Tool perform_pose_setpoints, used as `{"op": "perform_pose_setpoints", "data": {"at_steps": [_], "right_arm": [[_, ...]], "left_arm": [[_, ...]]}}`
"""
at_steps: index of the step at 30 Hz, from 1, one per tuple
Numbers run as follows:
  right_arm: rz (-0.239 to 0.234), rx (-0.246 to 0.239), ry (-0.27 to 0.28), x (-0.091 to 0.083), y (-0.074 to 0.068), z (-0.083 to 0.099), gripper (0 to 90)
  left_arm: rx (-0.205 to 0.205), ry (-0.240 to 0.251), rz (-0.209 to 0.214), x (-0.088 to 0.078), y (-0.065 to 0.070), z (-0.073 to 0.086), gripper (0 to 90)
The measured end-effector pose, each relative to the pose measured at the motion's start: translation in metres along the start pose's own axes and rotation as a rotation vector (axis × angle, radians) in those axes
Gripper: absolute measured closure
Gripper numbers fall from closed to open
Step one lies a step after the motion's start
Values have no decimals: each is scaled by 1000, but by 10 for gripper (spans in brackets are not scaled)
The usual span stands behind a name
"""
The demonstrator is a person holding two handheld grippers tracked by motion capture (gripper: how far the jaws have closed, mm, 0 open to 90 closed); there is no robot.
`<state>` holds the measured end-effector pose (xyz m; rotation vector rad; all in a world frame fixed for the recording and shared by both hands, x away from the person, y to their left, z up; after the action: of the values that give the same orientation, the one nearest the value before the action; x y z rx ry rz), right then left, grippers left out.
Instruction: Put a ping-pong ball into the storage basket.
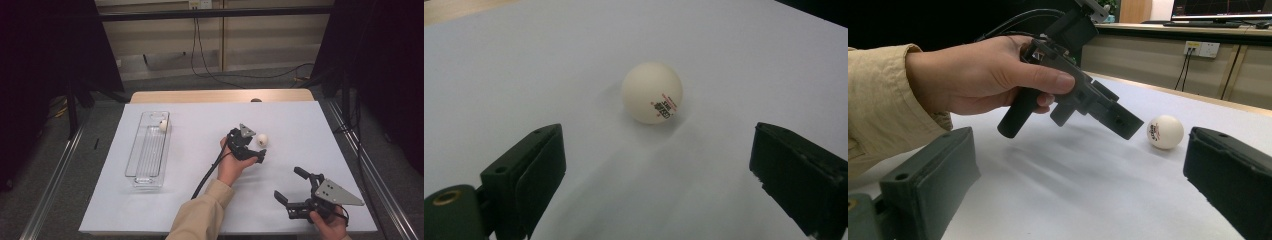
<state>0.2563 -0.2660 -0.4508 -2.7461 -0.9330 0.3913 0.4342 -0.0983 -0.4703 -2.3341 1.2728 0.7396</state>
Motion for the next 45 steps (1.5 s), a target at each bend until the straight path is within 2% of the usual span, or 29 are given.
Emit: {"op": "perform_pose_setpoints", "data": {"at_steps": [45], "right_arm": [[-3, -3, 1, 0, -1, 0, 3]], "left_arm": [[-27, 0, -11, 17, -1, -7, 72]]}}
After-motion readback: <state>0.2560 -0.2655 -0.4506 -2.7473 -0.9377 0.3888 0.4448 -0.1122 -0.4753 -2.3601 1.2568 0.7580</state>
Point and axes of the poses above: each handheld gripper's, and its own axes: x roughly forward along the jaws, z roughly out of its underside, y roughly to its right, the point moved 3 cm from there along x, roughly forward along the jaws, and after that the axes turned 14 degrees about x, right-handed, at the moved point
